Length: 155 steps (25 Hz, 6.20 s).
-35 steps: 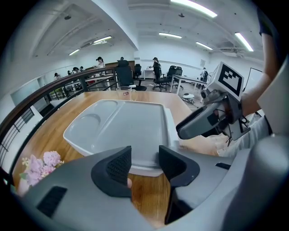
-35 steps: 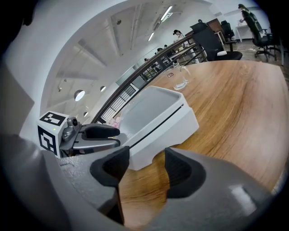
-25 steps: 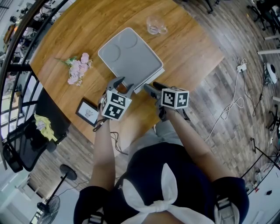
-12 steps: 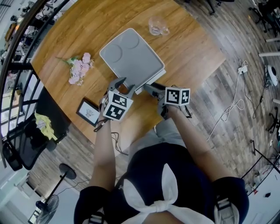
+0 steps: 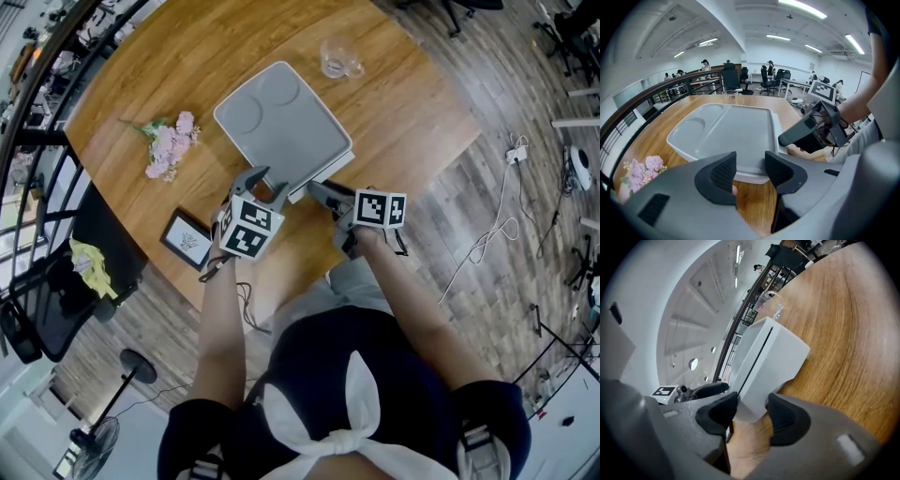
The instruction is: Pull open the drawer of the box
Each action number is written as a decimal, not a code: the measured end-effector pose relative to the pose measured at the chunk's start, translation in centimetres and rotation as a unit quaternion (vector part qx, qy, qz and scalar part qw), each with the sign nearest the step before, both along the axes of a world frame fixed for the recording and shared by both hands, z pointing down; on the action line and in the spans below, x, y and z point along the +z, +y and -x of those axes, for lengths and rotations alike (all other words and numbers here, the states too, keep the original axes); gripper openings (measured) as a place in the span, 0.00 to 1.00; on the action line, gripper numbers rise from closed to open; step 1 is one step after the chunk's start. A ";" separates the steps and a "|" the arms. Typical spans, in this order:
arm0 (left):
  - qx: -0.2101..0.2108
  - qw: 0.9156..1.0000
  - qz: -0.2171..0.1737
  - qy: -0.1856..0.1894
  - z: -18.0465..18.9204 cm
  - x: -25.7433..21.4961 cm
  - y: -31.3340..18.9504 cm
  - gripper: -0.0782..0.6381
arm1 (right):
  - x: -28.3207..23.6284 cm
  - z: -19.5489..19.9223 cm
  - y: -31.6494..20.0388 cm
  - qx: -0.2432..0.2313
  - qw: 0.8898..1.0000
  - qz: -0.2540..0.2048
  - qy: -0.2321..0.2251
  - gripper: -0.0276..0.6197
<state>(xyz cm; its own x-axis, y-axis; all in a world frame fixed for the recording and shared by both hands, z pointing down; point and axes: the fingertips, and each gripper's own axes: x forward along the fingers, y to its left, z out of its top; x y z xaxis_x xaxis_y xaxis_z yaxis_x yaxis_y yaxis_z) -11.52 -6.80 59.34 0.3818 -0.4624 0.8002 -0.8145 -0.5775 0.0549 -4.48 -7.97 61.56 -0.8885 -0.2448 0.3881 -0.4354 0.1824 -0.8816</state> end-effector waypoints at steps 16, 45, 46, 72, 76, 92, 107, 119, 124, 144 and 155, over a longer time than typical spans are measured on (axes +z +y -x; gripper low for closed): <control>-0.004 1.000 -0.008 0.005 -0.4 -0.1 0.4 0.38 | -0.1 -0.8 1.1 0.011 1.000 0.010 0.003 0.36; -0.011 1.000 -0.020 0.015 -0.2 0.1 0.0 0.38 | -3.2 -2.4 2.7 -0.138 0.947 -0.234 0.169 0.47; -0.011 1.000 -0.020 0.015 -0.2 0.2 0.0 0.38 | -3.6 -2.4 2.7 -0.157 0.935 -0.263 0.181 0.47; -0.019 0.999 -0.035 0.024 -0.4 -0.2 0.1 0.38 | -2.7 -0.7 2.8 -0.502 0.670 -0.480 0.262 0.38; -0.015 0.999 -0.034 0.022 -0.4 -0.5 0.1 0.38 | -1.9 -0.3 3.0 -0.529 0.634 -0.493 0.275 0.36; -0.020 0.999 -0.036 0.022 -0.5 -0.5 0.0 0.38 | -1.6 -0.1 3.2 -0.565 0.606 -0.495 0.261 0.26; -0.023 0.999 -0.032 0.025 -0.3 -0.3 0.0 0.38 | -1.7 -0.3 3.6 -0.570 0.598 -0.504 0.252 0.24; -0.025 0.999 -0.038 0.028 -0.4 -0.6 -0.2 0.38 | -1.7 -1.1 4.4 -0.574 0.599 -0.500 0.248 0.24; -0.029 0.999 -0.037 0.028 -0.4 -0.5 -0.1 0.38 | -1.7 -1.6 4.7 -0.575 0.601 -0.497 0.246 0.24; -0.034 0.998 -0.043 0.029 -0.5 -0.9 -0.2 0.38 | -1.8 -2.9 6.2 -0.581 0.606 -0.486 0.243 0.24; -0.038 0.998 -0.044 0.032 -0.5 -0.9 -0.3 0.38 | -1.7 -3.5 6.9 -0.592 0.600 -0.482 0.241 0.23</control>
